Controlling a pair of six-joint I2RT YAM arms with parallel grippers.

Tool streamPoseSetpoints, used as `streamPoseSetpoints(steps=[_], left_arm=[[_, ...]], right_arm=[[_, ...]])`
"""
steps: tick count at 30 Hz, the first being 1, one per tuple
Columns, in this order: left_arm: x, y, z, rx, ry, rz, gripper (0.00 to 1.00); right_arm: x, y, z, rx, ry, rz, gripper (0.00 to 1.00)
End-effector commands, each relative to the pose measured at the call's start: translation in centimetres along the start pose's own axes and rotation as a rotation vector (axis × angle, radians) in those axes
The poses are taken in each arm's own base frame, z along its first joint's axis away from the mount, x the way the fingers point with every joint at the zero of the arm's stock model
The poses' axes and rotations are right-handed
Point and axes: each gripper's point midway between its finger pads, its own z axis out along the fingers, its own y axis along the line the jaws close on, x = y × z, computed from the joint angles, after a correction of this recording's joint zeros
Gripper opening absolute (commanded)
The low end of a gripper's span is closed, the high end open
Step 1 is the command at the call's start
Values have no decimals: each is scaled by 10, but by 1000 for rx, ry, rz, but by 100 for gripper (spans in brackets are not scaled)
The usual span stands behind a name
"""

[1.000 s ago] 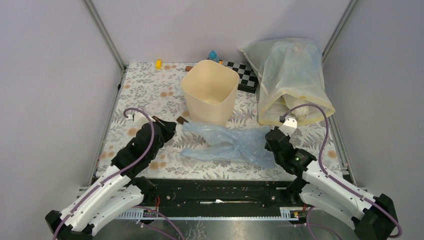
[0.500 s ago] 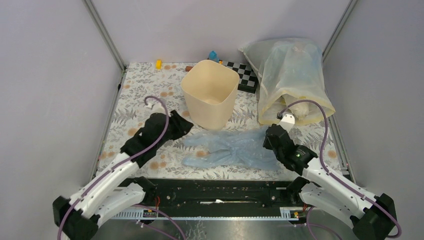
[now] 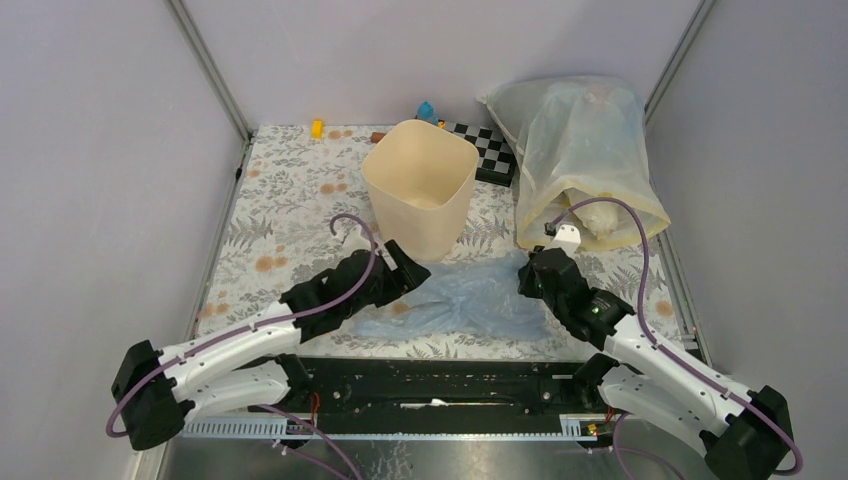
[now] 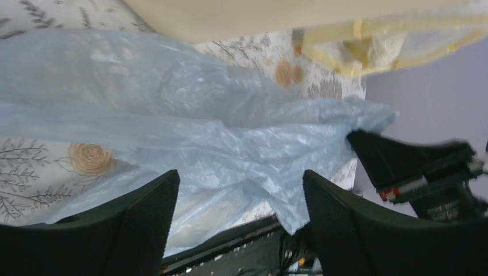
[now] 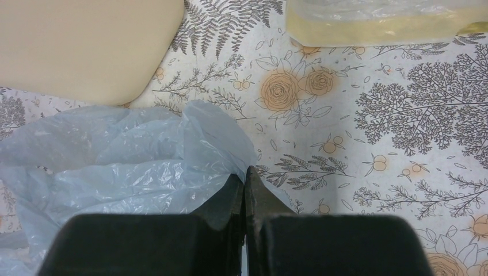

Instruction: Put the trash bags into the trash bin

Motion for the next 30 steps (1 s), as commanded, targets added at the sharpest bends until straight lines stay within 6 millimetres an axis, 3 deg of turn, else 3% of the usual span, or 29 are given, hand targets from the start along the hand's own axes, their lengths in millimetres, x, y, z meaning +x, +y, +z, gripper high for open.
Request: streamPoseSetpoints(steps=[1,4,9,14,18,22,30], left_arm=[[-27,15,-2,-50,-190,-268,85],[-31,30,-4,-67,-236,-336,89],[-41,51,-7,-91,-290,-438,82],[-27,76,-4,-220,-243,-606,82],[-23,78,0,-259,-226,-620,89],[-17,77,10,-242,-191,-652,90],[-27,76,23,-227,-202,-670,71]], right_arm=[[-13,11,-3,-50,-40,17,0],[-14,11,-4,-55,-47,17,0],[-14,11,-5,-63,-55,17,0],[-13,8,-4,-53,-58,16,0],[-12,8,-4,-54,-53,15,0],[-13,8,-4,-56,-56,15,0],[-14,9,-5,-59,-59,12,0]])
